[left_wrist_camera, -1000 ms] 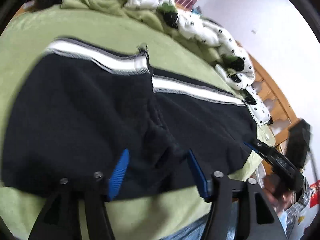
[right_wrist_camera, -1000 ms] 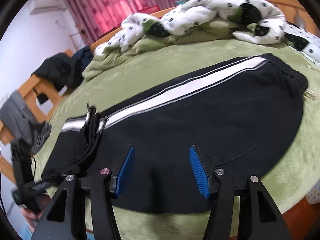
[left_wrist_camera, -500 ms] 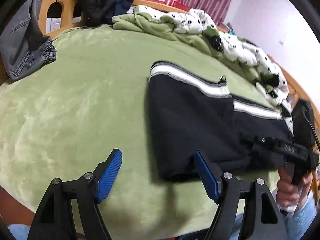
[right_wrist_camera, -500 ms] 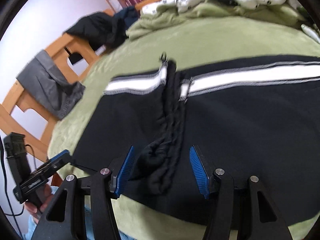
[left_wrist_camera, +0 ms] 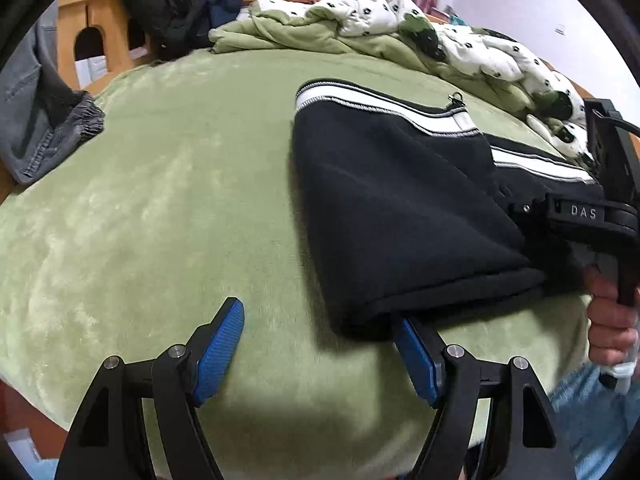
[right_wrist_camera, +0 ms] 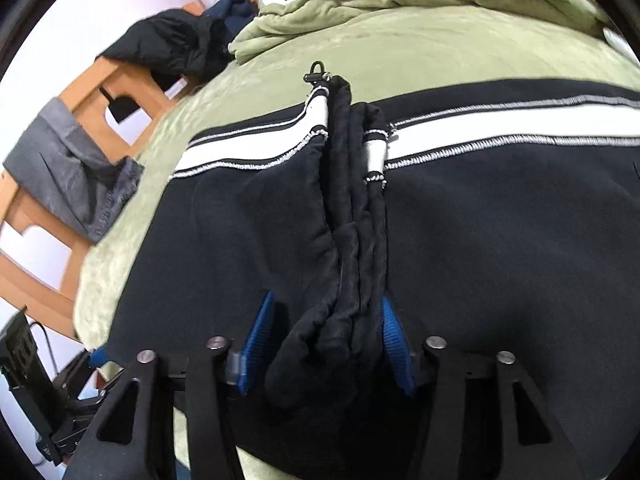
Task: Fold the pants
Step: 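Grasp the middle seam of the black sweatpants with the right tool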
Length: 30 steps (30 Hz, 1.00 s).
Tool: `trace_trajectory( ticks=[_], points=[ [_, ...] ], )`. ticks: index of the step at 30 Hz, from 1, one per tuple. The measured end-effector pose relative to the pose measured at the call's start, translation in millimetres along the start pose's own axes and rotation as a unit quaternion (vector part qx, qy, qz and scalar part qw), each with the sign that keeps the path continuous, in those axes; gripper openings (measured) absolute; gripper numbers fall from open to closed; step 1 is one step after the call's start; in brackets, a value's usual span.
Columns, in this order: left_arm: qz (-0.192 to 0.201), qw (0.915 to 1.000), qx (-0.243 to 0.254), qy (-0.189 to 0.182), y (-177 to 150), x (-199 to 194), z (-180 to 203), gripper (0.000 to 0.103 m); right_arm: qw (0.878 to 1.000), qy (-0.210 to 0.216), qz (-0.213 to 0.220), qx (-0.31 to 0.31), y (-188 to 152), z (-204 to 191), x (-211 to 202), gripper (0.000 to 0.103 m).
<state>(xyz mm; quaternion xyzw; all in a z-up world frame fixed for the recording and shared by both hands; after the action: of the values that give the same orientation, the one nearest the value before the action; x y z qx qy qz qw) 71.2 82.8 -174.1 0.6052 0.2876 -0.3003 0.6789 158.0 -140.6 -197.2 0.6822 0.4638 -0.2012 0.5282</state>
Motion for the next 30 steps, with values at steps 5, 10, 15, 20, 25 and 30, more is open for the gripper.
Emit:
trace_trajectory(
  ticks=[5,10,15,20,25,30],
  points=[
    [0.031,0.9949,-0.092,-0.029,3.5,0.4,-3.0,0.053,1.000,0.004,0.017,0.013,5.7,5.5,0.5,0.020],
    [0.062,0.9946,-0.083,-0.007,-0.4,-14.4,3.7,0.034,0.996,0.034,0.081,0.034,12.6,17.0,-35.3,0.016],
    [0.039,0.9947,-0.091,-0.027,-6.9,-8.4,20.6,0.034,0.990,0.046,0.125,0.043,18.9,37.5,-73.0,0.016],
    [0.024,0.9973,-0.064,-0.025,-8.9,-7.8,38.4,0.034,0.988,0.033,0.138,0.065,9.3,69.7,-87.8,0.015],
    [0.005,0.9988,-0.045,-0.019,-11.8,-7.8,46.2,0.034,0.990,0.010,0.121,0.075,-2.1,101.3,-81.6,0.016],
    [-0.023,0.9979,-0.025,-0.054,-21.1,-28.1,49.2,0.056,0.994,-0.018,0.093,0.050,-15.0,108.0,-76.6,0.031]
  ],
)
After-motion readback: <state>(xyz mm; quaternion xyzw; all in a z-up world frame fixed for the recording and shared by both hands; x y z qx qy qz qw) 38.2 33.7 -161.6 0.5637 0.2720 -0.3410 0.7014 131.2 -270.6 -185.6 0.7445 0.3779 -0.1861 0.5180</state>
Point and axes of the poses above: each gripper's, at about its wrist camera, not at the fingertips, and x roughly the way its jaws point, z to its right, y to its top, the point moved 6 cm from there along x, roughly the way its jaws point, and after that the axes turned 1 degree about z, right-handed, at the moved point
